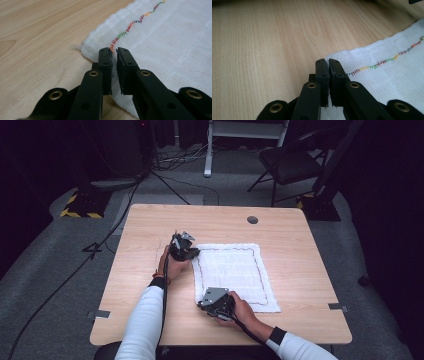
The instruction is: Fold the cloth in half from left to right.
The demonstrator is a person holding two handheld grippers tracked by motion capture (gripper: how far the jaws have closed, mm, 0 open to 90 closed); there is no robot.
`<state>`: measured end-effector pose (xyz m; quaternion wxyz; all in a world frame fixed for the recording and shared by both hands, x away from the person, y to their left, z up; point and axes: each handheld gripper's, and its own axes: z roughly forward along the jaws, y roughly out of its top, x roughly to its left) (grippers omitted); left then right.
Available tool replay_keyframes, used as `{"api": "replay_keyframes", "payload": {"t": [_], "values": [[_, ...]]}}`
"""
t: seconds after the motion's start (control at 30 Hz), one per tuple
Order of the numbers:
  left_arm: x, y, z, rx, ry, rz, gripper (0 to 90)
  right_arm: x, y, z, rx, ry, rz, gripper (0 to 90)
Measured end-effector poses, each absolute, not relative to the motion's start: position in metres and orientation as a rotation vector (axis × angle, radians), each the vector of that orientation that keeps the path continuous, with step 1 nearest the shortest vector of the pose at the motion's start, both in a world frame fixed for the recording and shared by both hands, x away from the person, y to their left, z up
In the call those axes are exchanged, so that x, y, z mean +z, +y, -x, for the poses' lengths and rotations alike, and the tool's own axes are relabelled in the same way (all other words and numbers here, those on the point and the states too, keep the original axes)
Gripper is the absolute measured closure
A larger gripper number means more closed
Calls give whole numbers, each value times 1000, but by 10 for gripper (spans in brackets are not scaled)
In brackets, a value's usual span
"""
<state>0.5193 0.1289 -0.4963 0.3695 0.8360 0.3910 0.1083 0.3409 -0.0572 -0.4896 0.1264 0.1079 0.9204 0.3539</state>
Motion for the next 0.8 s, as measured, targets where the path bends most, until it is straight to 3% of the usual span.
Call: {"api": "replay_keyframes", "payload": {"t": [0.6,0.8], "values": [[-463,166,-500,379,957,-2121,862,-463,-47,-335,1124,2629,-251,877],[-458,160,-500,377,948,-2105,863,-457,-55,-336,1148,2614,-274,877]]}}
